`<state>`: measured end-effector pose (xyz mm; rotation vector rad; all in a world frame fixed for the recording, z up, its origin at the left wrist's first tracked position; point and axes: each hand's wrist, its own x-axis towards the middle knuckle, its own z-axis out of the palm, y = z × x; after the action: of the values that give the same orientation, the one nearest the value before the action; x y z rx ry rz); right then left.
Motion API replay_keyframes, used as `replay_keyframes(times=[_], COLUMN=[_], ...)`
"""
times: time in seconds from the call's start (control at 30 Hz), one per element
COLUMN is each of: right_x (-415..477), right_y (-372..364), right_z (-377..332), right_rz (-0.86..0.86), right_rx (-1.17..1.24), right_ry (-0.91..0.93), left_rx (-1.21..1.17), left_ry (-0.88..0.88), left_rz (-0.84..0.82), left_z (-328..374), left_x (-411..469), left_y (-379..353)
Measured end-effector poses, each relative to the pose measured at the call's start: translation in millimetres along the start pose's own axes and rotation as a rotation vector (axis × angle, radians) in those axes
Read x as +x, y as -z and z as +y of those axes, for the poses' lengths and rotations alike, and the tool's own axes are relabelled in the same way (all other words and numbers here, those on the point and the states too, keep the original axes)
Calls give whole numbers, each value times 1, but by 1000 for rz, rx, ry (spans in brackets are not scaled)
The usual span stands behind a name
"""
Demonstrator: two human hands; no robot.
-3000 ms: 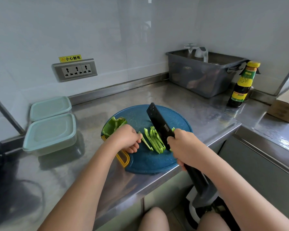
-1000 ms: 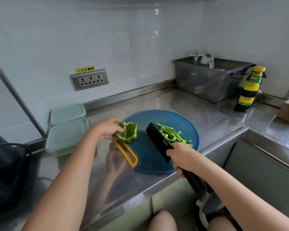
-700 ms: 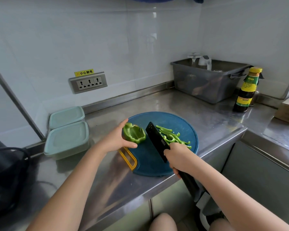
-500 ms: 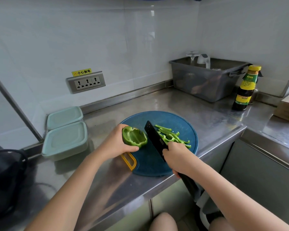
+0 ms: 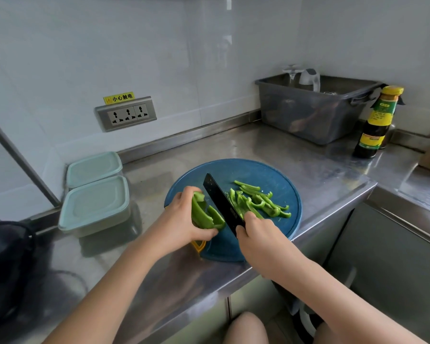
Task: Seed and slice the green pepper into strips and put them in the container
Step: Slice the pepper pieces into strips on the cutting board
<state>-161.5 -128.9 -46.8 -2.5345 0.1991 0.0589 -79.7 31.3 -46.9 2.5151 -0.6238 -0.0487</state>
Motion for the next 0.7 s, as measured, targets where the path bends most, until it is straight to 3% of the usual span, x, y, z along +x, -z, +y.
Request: replay_keyframes(times=[0.47, 0.63, 0.7], right_x=[14, 16, 19], right_y=[27, 17, 14], right_z=[-14, -10, -3], right_rz=[-113, -169, -129], right_rx=[19, -34, -97], right_ry=[4, -40, 26], left_rx=[-24, -116, -136], left_ry=[69, 9, 13], left_rz=[-156, -94, -85], left_z=[2, 2, 0], left_x=[14, 12, 11], left_y=[8, 4, -2])
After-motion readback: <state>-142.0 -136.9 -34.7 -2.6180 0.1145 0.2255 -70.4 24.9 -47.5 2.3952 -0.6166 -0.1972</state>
